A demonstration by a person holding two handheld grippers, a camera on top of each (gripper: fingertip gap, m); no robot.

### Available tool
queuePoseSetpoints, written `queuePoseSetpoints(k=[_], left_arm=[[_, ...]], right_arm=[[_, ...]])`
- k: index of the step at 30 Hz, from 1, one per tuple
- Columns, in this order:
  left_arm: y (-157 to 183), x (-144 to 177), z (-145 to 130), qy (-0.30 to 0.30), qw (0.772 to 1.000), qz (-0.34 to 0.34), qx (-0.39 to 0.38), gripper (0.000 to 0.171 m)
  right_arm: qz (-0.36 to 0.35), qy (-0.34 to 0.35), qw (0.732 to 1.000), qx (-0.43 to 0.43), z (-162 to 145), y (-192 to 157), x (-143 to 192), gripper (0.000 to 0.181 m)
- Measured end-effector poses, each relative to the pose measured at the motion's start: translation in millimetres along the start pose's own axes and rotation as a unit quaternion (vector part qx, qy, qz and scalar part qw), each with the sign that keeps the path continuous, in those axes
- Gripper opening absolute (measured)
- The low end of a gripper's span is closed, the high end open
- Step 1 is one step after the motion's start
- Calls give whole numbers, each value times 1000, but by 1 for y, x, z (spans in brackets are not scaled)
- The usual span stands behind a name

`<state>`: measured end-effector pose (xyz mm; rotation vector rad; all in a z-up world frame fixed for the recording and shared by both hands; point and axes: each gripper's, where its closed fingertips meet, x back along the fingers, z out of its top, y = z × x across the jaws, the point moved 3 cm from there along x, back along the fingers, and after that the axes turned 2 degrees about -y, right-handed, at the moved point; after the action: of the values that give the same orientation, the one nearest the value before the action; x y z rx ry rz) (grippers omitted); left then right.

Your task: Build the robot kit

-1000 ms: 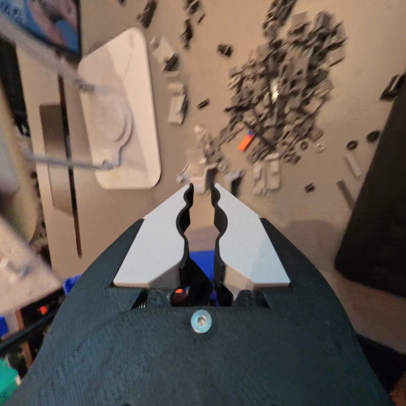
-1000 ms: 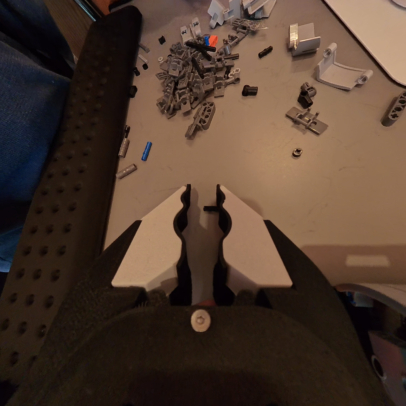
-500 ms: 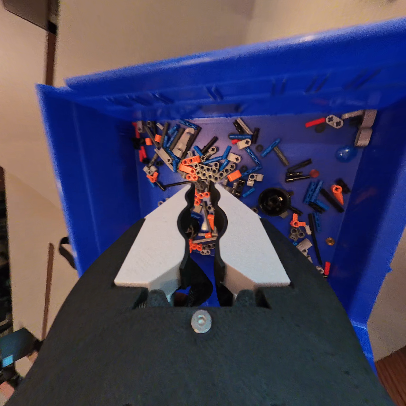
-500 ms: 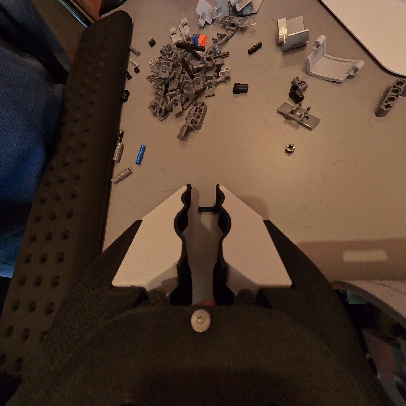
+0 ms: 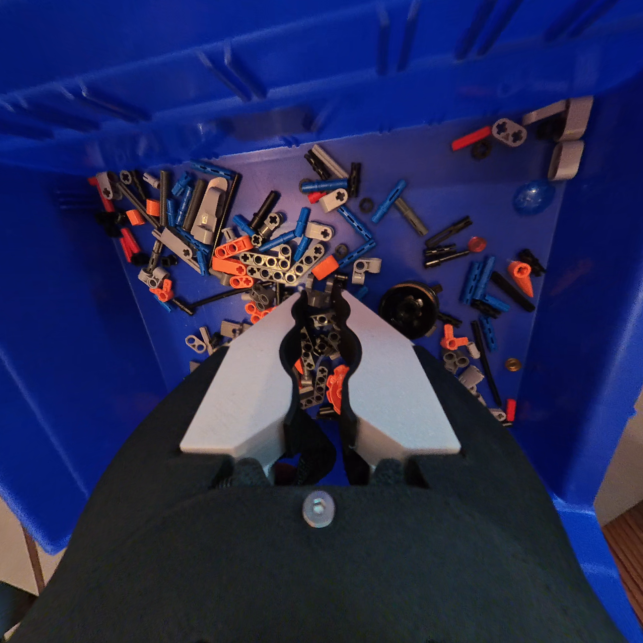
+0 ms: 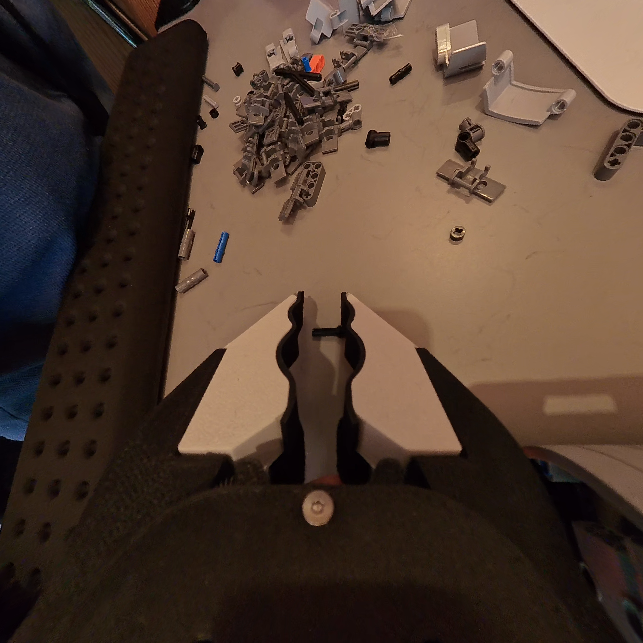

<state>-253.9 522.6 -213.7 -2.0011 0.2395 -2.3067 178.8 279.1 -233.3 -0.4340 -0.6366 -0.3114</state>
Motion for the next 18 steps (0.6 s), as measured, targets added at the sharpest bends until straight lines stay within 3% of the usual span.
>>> queuePoseSetpoints(k=[6,12,18], left_arm=[[19,27,10,60,997,-56,-13,24],[43,29,1,22,995,-89,-47,46],[47,10,1,-23,995,-61,-75,38]], right_arm=[[2,1,1000,-3,0,0,0,19],[5,5,1000,-11,1,1,1,19],[6,6,1000,-23,2,3,1,19]])
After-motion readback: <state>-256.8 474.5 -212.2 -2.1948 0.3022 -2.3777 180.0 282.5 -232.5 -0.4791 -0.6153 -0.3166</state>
